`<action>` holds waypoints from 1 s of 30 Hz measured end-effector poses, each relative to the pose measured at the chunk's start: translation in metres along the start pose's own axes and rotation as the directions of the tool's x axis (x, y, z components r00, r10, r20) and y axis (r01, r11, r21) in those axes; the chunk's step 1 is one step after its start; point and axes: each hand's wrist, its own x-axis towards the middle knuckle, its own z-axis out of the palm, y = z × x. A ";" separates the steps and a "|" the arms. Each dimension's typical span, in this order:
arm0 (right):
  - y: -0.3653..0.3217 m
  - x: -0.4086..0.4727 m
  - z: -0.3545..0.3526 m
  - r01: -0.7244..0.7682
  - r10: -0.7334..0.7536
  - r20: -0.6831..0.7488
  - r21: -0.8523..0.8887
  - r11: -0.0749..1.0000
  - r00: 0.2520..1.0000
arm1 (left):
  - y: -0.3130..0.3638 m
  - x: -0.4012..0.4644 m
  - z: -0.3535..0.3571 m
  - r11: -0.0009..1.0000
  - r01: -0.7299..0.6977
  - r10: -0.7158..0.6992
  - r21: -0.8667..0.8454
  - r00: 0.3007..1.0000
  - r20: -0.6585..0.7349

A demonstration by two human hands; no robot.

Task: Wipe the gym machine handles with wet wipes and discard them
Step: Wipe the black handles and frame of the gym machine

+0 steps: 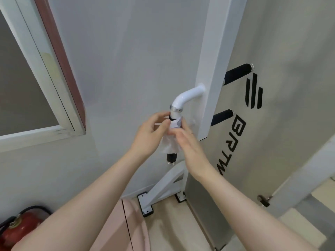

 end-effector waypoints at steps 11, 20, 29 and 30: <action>0.033 0.032 0.015 -0.194 0.119 -0.312 -0.220 0.956 0.943 | 0.009 0.020 -0.006 1.000 -0.019 0.017 0.016 0.996 0.092; 0.004 0.054 0.000 -0.070 0.005 -0.284 -0.221 0.973 0.959 | 0.016 0.033 -0.007 0.991 -0.011 0.002 0.135 0.998 0.066; 0.013 0.057 0.007 -0.031 -0.009 -0.356 -0.105 0.994 0.934 | 0.015 0.037 -0.008 0.995 0.016 -0.022 0.098 0.998 0.062; 0.014 0.056 0.011 -0.006 -0.016 -0.382 -0.057 0.998 0.924 | 0.014 0.037 -0.008 0.995 0.018 -0.024 0.096 0.998 0.062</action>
